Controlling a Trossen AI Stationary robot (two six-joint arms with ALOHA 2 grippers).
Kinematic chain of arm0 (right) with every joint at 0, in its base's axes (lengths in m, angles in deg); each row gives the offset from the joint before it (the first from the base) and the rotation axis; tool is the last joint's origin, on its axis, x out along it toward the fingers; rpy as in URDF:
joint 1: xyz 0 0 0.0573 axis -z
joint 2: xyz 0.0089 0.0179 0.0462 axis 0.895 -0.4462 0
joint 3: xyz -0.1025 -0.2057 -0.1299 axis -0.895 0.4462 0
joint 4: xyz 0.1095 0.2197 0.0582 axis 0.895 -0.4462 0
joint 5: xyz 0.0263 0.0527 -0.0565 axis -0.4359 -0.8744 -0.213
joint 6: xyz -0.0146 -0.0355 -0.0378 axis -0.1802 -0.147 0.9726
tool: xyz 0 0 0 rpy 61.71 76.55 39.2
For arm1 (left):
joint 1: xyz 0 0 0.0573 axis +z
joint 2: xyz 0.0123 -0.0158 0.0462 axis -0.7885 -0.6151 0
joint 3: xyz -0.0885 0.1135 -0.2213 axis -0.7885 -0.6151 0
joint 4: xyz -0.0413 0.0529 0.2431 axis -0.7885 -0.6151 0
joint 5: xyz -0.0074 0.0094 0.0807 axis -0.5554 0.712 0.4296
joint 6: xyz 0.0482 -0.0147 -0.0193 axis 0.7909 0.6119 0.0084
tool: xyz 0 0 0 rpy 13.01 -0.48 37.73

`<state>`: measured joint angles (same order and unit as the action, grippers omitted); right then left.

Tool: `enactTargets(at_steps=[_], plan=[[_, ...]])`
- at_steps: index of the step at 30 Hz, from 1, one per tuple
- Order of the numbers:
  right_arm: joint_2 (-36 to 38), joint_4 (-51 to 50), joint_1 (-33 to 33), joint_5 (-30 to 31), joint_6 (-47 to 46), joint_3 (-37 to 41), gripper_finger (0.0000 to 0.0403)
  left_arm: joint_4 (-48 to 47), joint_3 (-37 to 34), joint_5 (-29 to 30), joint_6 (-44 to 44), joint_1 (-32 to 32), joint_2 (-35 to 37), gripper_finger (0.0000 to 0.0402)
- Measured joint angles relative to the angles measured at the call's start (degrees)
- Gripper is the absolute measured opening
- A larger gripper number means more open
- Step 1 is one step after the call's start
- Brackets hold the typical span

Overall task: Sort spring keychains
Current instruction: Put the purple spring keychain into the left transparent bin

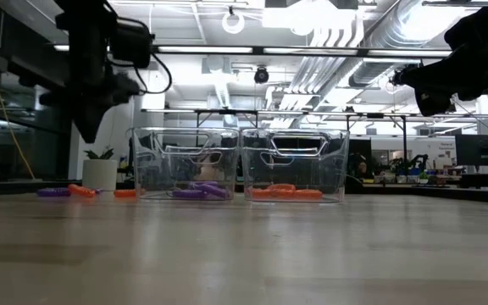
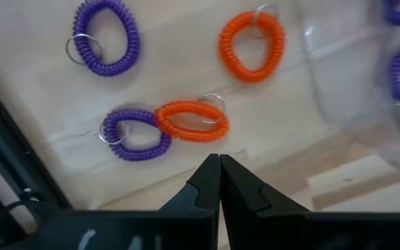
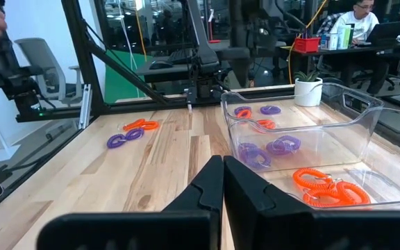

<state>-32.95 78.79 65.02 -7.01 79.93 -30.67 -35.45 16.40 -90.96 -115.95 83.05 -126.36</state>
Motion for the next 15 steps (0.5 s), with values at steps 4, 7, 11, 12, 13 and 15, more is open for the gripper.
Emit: enactTargets(at_steps=[4, 7, 11, 12, 13, 15], plan=[[0.00, 0.00, 0.02, 0.02, -0.01, 0.00, 0.0007, 0.01, 0.00, 0.08, 2.57, 0.96, -2.50, 0.0023], [0.00, 0.00, 0.00, 0.02, -0.01, 0.02, 0.0005, 0.47, 0.00, 0.36, 4.09, 2.10, -3.93, 0.0060], [0.00, 0.00, 0.01, 0.01, -0.01, 0.00, 0.0007, 1.53, -0.02, 3.55, 5.84, 3.33, -5.20, 0.0117], [0.00, 0.00, 0.01, 0.01, -0.01, 0.00, 0.0007, 1.69, -0.02, 4.08, 7.13, 3.63, -5.38, 0.0129], [0.00, 0.00, 0.00, 0.02, -0.01, 0.00, 0.0008, 1.96, -0.09, 4.71, 8.67, 3.99, -5.55, 0.0139], [0.00, 0.00, 0.00, 0.02, -0.01, 0.00, 0.0007, 3.18, -0.51, 5.01, 12.03, 5.14, -5.55, 0.0153]])
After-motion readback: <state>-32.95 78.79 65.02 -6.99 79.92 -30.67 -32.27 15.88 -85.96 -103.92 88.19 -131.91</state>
